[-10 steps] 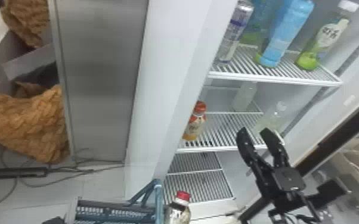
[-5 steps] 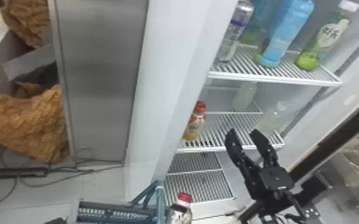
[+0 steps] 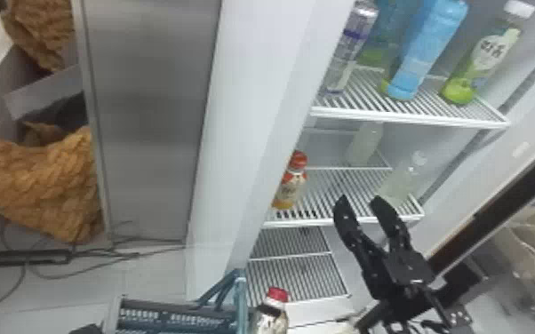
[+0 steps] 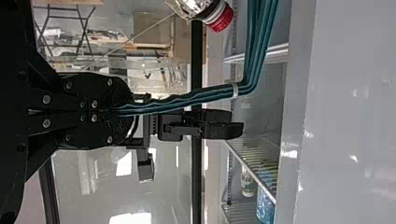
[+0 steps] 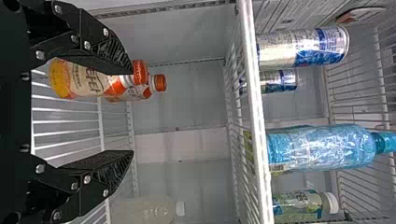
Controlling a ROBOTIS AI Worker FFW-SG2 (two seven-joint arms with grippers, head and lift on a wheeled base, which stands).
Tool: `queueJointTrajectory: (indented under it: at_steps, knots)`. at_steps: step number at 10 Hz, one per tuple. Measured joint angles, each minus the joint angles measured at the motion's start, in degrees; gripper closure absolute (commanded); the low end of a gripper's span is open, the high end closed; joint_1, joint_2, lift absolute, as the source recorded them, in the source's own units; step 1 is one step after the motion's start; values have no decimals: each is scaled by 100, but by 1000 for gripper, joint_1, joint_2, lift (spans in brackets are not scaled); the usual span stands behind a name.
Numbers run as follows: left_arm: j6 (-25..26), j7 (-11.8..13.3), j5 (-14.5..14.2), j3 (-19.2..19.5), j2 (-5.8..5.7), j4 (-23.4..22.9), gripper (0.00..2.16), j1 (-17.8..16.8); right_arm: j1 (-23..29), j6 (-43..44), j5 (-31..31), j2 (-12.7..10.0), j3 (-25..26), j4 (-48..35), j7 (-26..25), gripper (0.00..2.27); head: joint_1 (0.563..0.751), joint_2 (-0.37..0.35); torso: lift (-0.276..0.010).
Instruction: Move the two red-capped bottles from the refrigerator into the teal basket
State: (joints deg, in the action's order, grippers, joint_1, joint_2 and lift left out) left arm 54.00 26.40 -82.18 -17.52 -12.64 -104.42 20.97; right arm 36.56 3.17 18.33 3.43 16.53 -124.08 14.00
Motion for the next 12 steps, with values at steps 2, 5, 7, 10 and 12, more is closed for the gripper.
queueJointTrajectory:
  at_steps: [2, 5, 7, 10, 12]
  knots:
    - [0, 0, -15, -28, -2, 24, 1147, -26, 0, -15, 6, 10, -11, 5, -3, 460, 695, -350, -224]
    - [0, 2, -25, -42, -2, 43, 1147, -45, -1, -36, 4, 18, -31, 0, 2, 458, 695, -350, -224]
    - [0, 1, -31, -42, -3, 43, 1147, -45, 0, -36, -1, 22, -37, -2, 6, 456, 695, -350, -224]
    - [-12, 5, -44, -42, -10, 43, 1144, -36, 12, -35, 6, 26, -33, -21, 6, 438, 695, -350, -224]
    - [-14, 8, -54, -42, -9, 43, 1144, -31, 28, -35, 25, 27, -32, -37, 5, 415, 695, -350, -224]
